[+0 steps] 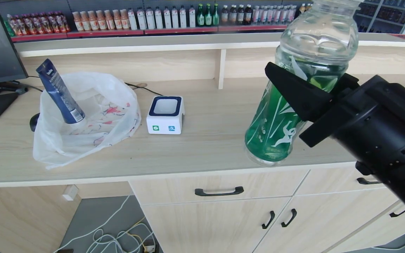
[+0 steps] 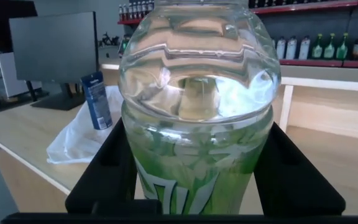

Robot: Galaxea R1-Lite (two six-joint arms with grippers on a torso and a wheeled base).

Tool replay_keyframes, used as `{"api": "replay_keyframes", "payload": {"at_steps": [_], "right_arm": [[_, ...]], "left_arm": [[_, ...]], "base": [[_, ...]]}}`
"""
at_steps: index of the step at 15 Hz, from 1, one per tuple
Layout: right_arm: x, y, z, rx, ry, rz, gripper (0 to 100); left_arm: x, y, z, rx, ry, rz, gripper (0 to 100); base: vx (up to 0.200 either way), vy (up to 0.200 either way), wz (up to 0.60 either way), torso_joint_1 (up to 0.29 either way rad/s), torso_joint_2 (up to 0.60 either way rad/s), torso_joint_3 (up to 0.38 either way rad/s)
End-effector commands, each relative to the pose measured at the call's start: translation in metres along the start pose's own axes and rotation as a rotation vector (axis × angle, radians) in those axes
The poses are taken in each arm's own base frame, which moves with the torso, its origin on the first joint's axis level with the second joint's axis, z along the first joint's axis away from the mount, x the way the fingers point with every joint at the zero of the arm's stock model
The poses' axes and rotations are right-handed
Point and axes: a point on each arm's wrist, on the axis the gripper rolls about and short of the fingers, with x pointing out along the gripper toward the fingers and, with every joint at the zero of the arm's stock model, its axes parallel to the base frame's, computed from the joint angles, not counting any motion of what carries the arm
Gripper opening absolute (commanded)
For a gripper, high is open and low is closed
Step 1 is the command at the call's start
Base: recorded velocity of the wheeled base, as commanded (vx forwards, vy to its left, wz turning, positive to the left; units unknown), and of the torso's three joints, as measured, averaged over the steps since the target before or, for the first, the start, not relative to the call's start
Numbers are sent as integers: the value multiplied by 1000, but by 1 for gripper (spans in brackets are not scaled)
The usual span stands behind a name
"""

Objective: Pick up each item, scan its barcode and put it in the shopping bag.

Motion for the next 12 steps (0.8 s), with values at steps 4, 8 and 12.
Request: {"api": "replay_keyframes", "payload": {"at_steps": [4, 8, 12], "right_arm": [[-32, 40, -9, -106, 26, 193, 0], [-38, 60, -15, -284, -19, 357, 0], [-43, 82, -8, -403, -138, 522, 0]], "left_arm": [[0, 0, 0, 0, 2, 0, 100], [0, 0, 0, 0, 0, 0, 100], [0, 0, 0, 0, 2, 0, 100]], "base": [[0, 0, 0, 0, 0, 0], [0, 0, 0, 0, 0, 0], [0, 0, 0, 0, 0, 0]]}}
